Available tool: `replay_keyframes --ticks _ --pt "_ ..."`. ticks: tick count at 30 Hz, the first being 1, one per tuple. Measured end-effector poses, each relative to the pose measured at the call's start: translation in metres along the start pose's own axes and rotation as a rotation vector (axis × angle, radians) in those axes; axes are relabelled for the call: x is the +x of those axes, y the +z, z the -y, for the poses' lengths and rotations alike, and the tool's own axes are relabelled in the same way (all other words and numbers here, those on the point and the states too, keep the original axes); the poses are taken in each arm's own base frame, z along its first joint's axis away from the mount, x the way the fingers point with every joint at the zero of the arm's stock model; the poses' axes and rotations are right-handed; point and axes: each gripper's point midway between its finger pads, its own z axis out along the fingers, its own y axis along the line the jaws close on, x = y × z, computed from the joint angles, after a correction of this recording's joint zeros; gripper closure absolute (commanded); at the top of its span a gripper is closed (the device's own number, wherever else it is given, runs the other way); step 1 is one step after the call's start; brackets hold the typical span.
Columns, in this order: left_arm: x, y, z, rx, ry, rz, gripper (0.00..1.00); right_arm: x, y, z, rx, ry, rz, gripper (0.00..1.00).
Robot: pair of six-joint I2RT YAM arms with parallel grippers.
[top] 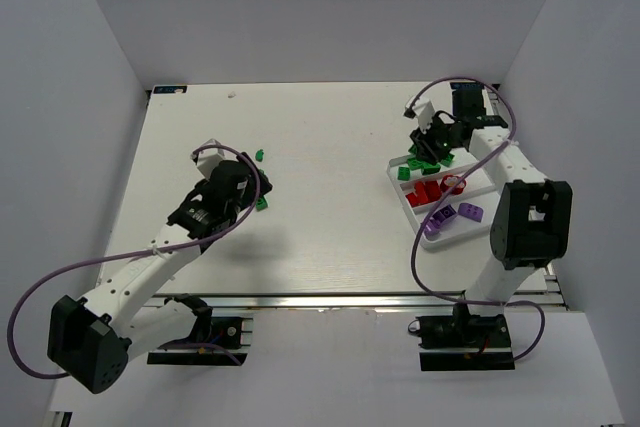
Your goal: Sort the legos into containers by color
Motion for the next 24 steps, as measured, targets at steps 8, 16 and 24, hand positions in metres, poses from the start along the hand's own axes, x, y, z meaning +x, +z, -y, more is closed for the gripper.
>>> replay_keyframes --ticks 8,16,24 --pt "0.005 0.003 0.000 0.008 -0.001 -0.020 0.02 0.039 0.034 0.006 -0.072 0.006 -0.109 0.78" --pt "0.011 0.006 -0.003 0.004 0.001 -0.044 0.02 0.041 0.046 0.017 -0.075 -0.003 -0.125 0.43" --pt "0.018 0.012 -0.006 -0.008 0.006 -0.077 0.02 0.041 0.046 0.017 -0.076 -0.009 -0.126 0.42"
